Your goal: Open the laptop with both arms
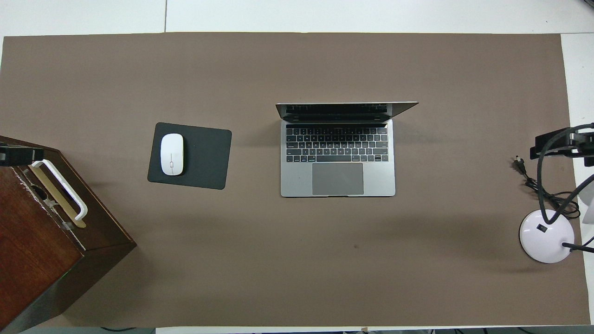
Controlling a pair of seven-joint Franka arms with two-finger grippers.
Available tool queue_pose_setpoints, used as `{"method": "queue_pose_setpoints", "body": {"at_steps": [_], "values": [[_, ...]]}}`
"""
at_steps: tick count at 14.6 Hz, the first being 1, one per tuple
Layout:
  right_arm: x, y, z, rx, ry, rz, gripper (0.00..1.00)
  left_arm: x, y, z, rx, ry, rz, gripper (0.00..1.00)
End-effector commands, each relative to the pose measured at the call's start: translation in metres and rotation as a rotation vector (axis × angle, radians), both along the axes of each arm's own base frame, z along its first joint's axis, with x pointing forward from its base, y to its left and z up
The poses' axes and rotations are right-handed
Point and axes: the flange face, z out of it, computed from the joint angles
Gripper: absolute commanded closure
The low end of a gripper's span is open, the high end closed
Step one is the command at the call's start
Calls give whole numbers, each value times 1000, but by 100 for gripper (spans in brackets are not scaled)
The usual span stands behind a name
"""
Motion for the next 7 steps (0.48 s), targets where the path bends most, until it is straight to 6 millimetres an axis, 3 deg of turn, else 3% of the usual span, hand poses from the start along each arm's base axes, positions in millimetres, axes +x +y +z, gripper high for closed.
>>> {"method": "queue_pose_setpoints", "body": {"at_steps": [1, 4, 7], "values": [[-5, -3, -1, -5, -16, -18, 0, 14, 11, 16, 18, 21, 16, 0], [-5, -3, 0, -5, -16, -18, 0, 27, 12, 19, 21, 29, 25, 0], [-5, -3, 0, -5, -16, -18, 0, 41, 10, 10, 23, 38, 48, 0]]}}
